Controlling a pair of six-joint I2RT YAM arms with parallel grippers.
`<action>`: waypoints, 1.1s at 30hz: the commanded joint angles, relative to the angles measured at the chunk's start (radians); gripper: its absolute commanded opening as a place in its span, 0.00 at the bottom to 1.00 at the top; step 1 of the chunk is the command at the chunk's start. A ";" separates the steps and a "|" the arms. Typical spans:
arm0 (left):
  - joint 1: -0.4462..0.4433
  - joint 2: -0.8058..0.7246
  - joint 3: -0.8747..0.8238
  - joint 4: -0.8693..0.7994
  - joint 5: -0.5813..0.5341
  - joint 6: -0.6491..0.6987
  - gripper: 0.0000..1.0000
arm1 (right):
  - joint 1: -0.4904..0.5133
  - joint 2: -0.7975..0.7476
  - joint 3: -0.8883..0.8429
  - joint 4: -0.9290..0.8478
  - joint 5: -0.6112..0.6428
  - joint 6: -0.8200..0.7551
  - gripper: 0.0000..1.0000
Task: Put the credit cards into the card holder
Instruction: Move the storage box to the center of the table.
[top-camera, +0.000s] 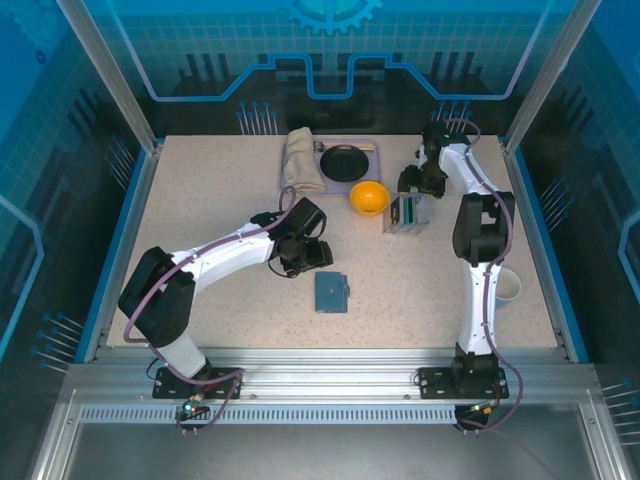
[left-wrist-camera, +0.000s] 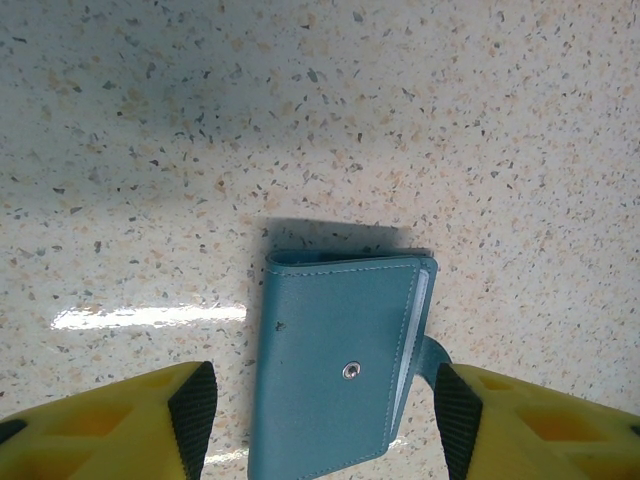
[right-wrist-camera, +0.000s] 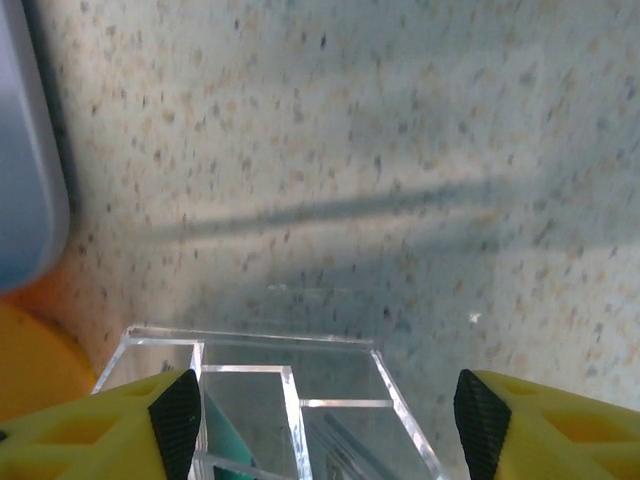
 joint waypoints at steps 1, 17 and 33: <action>0.009 -0.015 0.006 -0.017 0.007 0.009 0.62 | 0.013 -0.133 -0.134 0.040 -0.067 -0.002 0.70; 0.008 -0.021 0.003 0.004 0.044 -0.007 0.62 | 0.117 -0.305 -0.468 0.221 -0.314 -0.018 0.63; 0.027 0.045 0.044 0.070 0.123 -0.027 0.62 | 0.146 -0.353 -0.468 0.218 -0.406 -0.067 0.70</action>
